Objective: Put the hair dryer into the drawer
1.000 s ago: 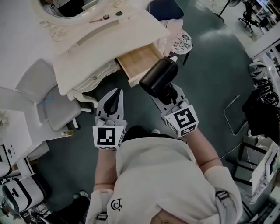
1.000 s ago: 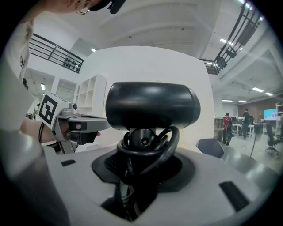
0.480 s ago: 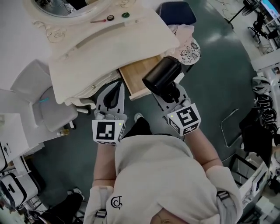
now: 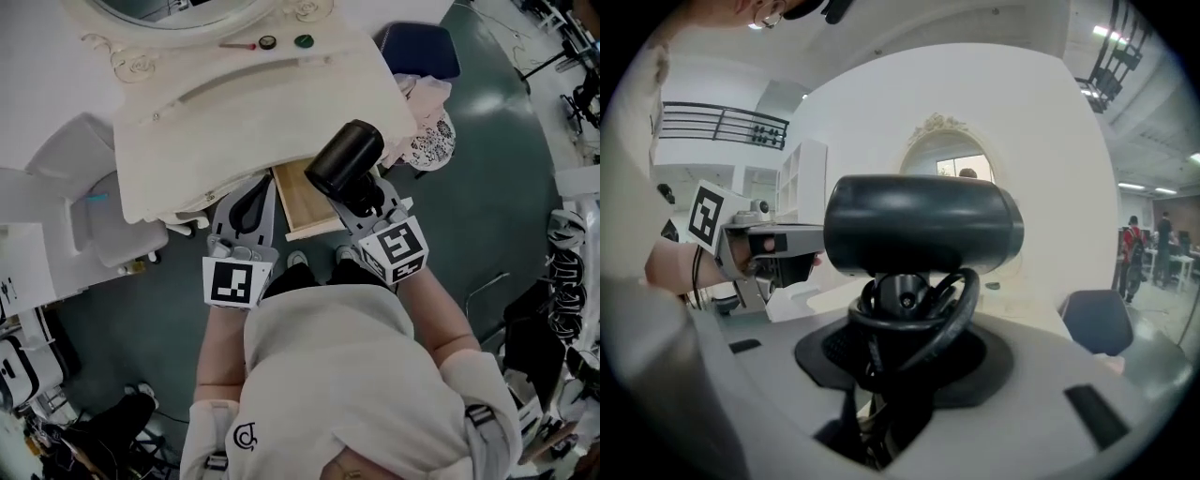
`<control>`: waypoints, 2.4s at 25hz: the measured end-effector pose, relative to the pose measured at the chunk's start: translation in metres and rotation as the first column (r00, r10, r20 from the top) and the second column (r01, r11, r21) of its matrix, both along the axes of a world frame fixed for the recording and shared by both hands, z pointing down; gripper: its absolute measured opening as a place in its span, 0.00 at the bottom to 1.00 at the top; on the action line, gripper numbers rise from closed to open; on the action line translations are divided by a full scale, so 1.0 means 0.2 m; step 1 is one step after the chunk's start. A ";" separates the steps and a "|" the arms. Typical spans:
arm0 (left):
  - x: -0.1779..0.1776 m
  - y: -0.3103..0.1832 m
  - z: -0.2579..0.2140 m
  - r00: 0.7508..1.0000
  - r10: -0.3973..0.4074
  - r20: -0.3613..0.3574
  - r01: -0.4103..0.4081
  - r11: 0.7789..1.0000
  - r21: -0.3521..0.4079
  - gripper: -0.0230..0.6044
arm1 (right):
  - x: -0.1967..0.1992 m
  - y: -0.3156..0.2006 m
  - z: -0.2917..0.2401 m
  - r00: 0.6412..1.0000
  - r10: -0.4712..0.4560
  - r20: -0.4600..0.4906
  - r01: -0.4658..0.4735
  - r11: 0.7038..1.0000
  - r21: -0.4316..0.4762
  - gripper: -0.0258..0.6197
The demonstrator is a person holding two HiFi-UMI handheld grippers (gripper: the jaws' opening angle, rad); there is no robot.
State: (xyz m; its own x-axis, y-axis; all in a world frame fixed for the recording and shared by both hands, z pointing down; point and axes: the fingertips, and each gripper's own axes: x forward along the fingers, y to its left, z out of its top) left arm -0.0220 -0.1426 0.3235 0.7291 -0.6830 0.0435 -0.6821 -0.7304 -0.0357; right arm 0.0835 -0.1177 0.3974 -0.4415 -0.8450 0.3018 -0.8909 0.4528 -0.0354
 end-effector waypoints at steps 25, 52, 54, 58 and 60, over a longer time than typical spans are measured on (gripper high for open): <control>-0.02 0.08 0.66 0.922 -0.375 0.098 0.388 0.885 -0.257 0.06 | -0.02 -0.07 1.38 0.596 -0.780 -0.190 0.597 0.589 -0.545 0.32; 0.01 0.15 0.80 0.946 -0.312 0.087 0.324 0.902 -0.287 0.06 | 0.03 0.04 1.92 0.551 -0.830 -0.090 0.461 0.393 -0.796 0.44; 0.01 0.14 0.80 0.949 -0.301 0.092 0.315 0.903 -0.291 0.06 | 0.03 0.05 1.93 0.569 -0.818 -0.080 0.449 0.392 -0.803 0.47; 0.01 0.12 0.78 0.957 -0.276 0.085 0.289 0.914 -0.286 0.06 | 0.00 0.04 1.86 0.587 -0.805 -0.092 0.473 0.433 -0.767 0.55; 0.01 0.10 0.75 0.961 -0.262 0.086 0.276 0.922 -0.271 0.06 | 0.00 0.01 1.79 0.615 -0.782 -0.100 0.463 0.461 -0.757 0.55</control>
